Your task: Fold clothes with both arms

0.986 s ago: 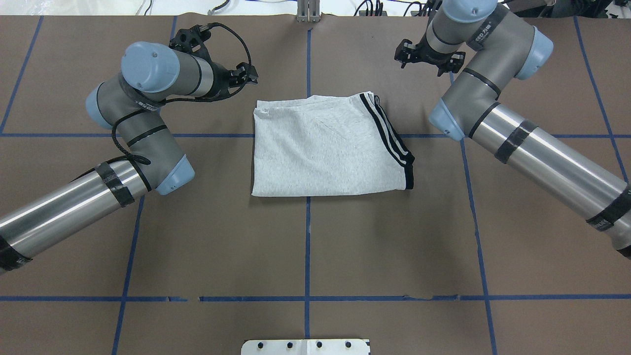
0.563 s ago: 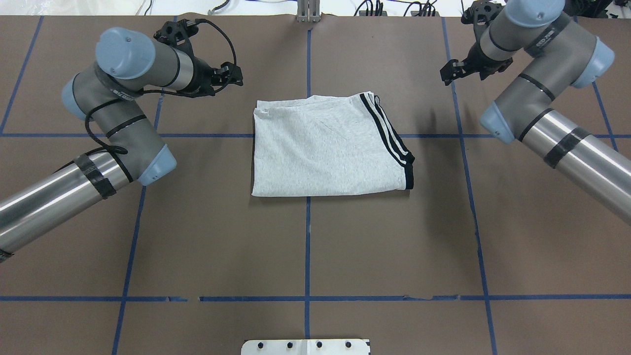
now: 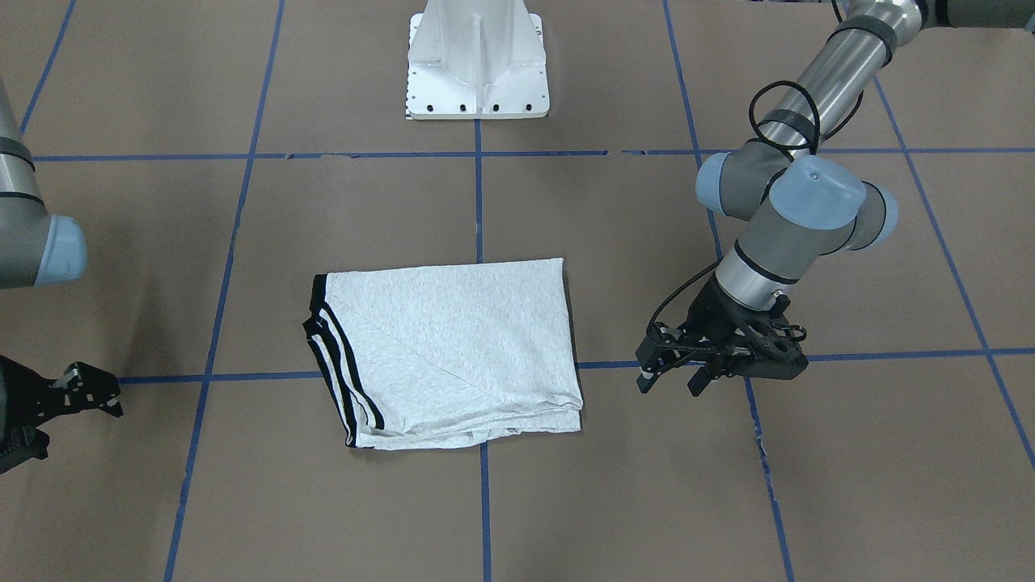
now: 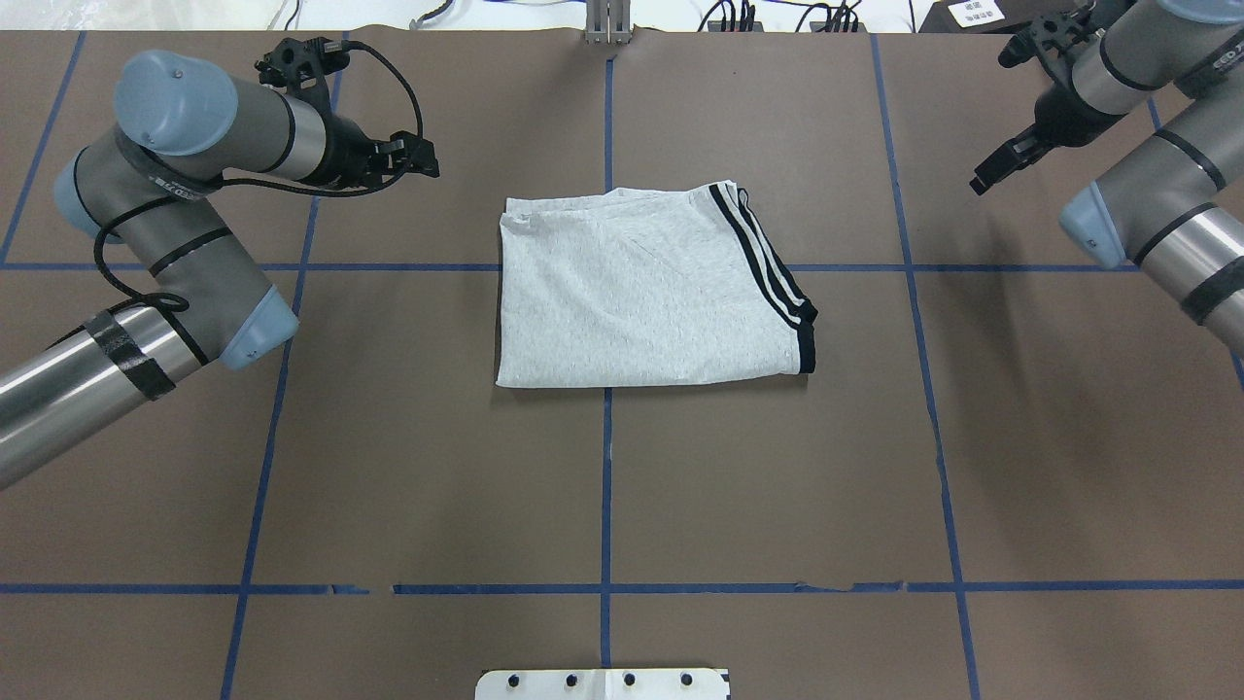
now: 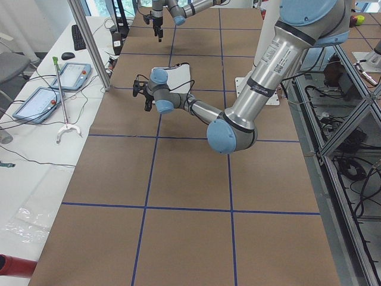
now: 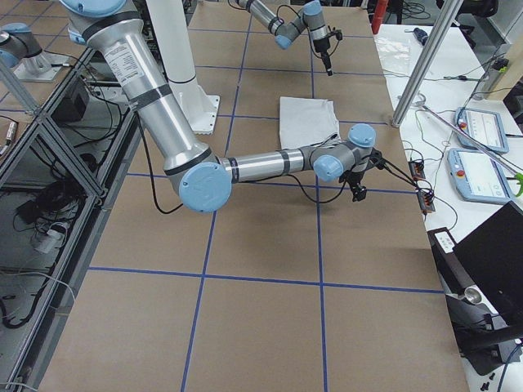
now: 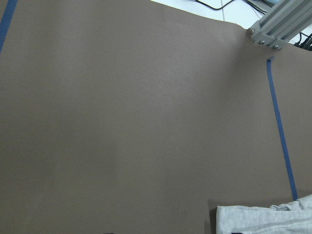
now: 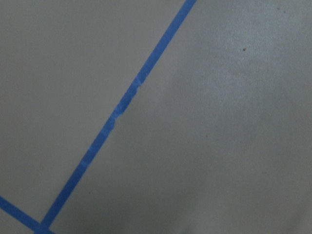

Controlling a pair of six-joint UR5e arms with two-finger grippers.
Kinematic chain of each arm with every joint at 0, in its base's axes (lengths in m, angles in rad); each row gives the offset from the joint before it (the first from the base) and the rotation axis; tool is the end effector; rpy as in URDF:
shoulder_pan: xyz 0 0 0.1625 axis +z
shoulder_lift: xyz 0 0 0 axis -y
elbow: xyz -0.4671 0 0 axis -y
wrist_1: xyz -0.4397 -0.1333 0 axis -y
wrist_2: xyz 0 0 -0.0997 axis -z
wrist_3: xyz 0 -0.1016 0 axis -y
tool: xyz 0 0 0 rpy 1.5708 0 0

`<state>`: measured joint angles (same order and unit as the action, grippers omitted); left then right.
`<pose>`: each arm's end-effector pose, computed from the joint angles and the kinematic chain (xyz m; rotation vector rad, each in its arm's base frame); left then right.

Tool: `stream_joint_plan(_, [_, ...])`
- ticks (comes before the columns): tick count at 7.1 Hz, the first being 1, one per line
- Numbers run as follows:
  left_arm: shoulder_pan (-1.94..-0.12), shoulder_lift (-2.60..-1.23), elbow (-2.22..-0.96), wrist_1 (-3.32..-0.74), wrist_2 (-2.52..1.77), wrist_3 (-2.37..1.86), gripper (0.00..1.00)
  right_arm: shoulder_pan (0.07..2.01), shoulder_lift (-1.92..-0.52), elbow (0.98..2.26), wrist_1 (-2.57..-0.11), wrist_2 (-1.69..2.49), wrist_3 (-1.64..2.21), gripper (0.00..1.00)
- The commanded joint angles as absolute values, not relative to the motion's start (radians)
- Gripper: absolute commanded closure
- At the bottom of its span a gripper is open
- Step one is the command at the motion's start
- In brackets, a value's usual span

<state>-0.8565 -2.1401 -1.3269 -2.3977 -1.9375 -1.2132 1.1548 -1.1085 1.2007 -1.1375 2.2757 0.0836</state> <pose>0.4480 -0.6646 0.3628 0.3828 1.1211 -0.2282 -0.2499 -0.7327 0.5570 0.3206 -0.7990 -0.4969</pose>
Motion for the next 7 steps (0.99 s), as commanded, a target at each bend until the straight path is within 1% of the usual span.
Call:
stream_joint_plan(1, [-0.862,-2.109,-1.35,-2.398,-1.94,-1.21,0.16,1.23,-1.169,1.212,-1.149,2.325,-0.055,0.0])
stream_joint_plan(2, [-0.864,-2.07,-1.382,-2.398,-1.953,-1.198,0.15,1.28,-1.201,1.222,-1.161,2.373,-0.058,0.0])
stream_joint_plan(3, [-0.886,-2.033,-1.403,-2.396,-1.968,-1.107,0.12,1.34,-1.272,1.258,-1.243,2.385,-0.058,0.0])
stream_joint_plan(4, [-0.922,-1.984,-1.422,-2.396,-1.973,-1.019,0.12,1.411,-1.285,1.273,-1.322,2.382,-0.058,0.0])
stream_joint_plan(5, [-0.983,-1.929,-1.437,-2.396,-2.017,-0.9,0.12,1.44,-1.281,1.275,-1.401,2.359,-0.055,0.0])
stream_joint_plan(6, [-1.059,-1.878,-1.437,-2.395,-2.063,-0.736,0.02,1.442,-1.261,1.275,-1.448,2.308,-0.055,0.0])
stream_joint_plan(7, [-1.115,-1.832,-1.431,-2.357,-2.069,-0.557,0.0,1.44,-1.258,1.275,-1.462,2.307,-0.043,0.0])
